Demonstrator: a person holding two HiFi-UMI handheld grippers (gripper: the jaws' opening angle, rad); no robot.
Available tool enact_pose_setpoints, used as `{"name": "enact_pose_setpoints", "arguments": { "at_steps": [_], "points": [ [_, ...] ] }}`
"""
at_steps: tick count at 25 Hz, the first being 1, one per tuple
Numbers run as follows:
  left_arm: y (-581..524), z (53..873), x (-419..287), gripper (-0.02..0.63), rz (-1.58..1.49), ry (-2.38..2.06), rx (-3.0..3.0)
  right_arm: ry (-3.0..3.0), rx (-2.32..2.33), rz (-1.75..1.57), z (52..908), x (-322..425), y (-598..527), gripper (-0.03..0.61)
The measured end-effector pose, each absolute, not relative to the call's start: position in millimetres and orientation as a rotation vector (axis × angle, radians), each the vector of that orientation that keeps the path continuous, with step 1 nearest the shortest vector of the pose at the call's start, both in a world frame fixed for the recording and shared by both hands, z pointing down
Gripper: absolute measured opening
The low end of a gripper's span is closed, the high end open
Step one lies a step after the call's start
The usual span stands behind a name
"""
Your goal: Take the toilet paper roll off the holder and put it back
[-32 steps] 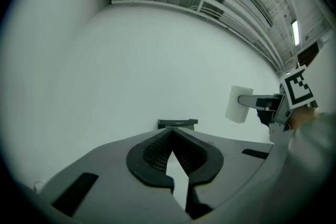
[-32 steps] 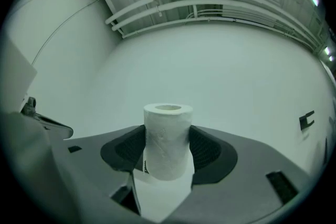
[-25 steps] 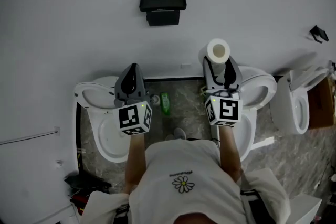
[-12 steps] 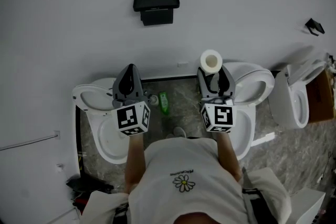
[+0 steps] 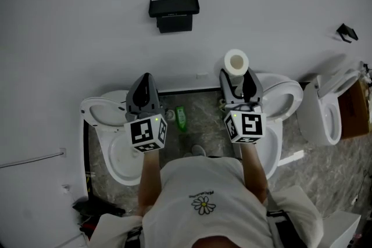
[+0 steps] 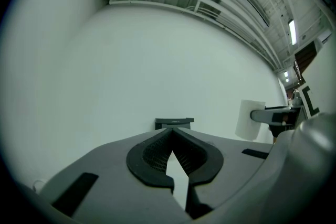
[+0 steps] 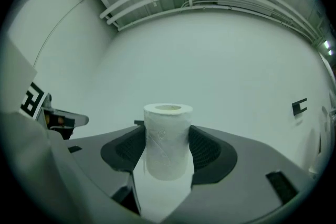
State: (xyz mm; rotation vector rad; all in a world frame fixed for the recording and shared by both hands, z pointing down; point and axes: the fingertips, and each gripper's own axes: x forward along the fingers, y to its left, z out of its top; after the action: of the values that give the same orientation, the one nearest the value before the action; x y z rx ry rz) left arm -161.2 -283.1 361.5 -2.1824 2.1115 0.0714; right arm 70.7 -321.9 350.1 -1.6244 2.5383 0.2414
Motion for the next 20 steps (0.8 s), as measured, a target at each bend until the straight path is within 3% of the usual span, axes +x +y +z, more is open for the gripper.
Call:
{"name": "enact_pose_setpoints", "arguments": {
  "at_steps": [12,20],
  "points": [
    [-317.1,324.6,-194.1,0.017,0.113,2.152,-2.092,2.422,-1.358,0.426,181.2,19.7,-408.2,0.262],
    [-333.7,324.3,-201.4,0.017,0.094,2.171,-2.083,2.57,-1.313,0.269,174.4,-54.9,-483.3,0.262]
  ]
}}
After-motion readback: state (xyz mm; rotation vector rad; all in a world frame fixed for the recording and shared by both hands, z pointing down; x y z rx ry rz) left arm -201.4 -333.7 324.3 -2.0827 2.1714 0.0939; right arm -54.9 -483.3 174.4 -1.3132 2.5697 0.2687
